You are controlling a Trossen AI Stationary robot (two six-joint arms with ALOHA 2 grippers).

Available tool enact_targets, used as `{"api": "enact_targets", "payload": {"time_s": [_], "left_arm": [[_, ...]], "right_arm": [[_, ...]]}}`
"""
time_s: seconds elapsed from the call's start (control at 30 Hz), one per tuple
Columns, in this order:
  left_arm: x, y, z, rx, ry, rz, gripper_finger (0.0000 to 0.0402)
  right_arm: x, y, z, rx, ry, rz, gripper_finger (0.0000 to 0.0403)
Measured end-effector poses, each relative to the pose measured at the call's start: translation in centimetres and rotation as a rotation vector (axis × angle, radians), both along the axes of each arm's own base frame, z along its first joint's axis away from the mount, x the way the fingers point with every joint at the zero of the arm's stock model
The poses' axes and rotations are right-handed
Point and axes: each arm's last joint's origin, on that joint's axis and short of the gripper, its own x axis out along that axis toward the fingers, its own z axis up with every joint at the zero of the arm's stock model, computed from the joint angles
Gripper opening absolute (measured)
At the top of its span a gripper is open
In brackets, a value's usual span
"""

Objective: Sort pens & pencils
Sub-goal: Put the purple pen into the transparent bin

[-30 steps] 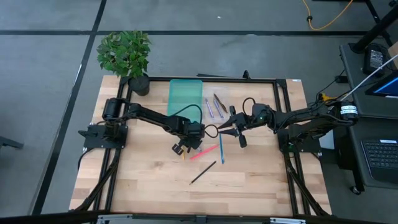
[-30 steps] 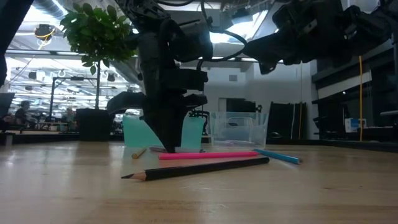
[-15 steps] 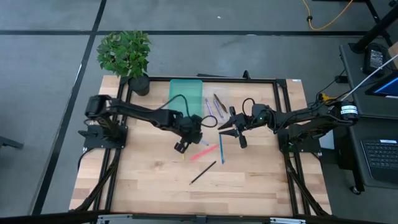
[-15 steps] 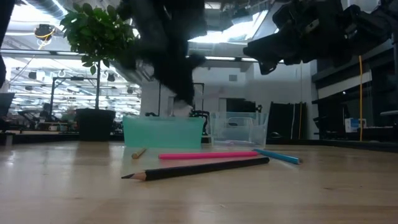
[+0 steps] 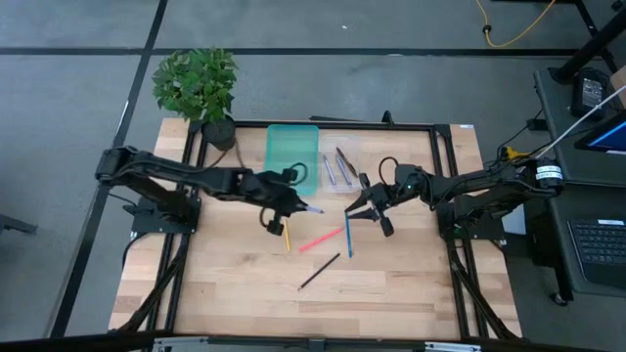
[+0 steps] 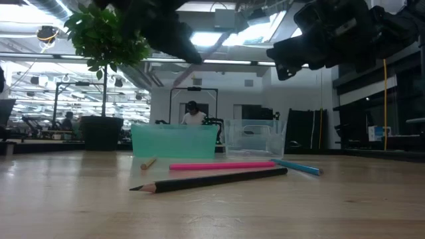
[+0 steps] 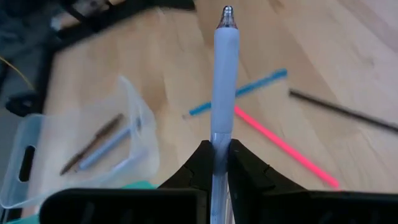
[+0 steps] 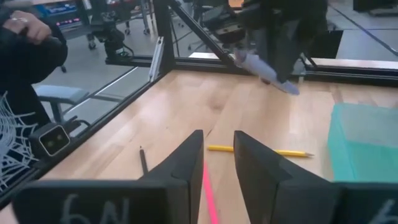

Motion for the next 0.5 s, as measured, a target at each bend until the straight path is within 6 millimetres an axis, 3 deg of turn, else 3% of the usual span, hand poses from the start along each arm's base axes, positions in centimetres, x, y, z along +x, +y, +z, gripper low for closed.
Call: {"api": "enact_targets", "payload": {"time_s": [0.27,0.5], "left_arm": [[-2.1,0.4,-3.2,-0.053,-0.297,0.03,0.0022],[-2.7,0.9,-4.4,-0.129,-0.458,0.031,0.0022]], "right_arm": [[0.1,0.3,0.0,0.004,0.005,-0.033,0.009],[0.2,0.2,0.1,0.018,0.005,-0.105,0.009]]}}
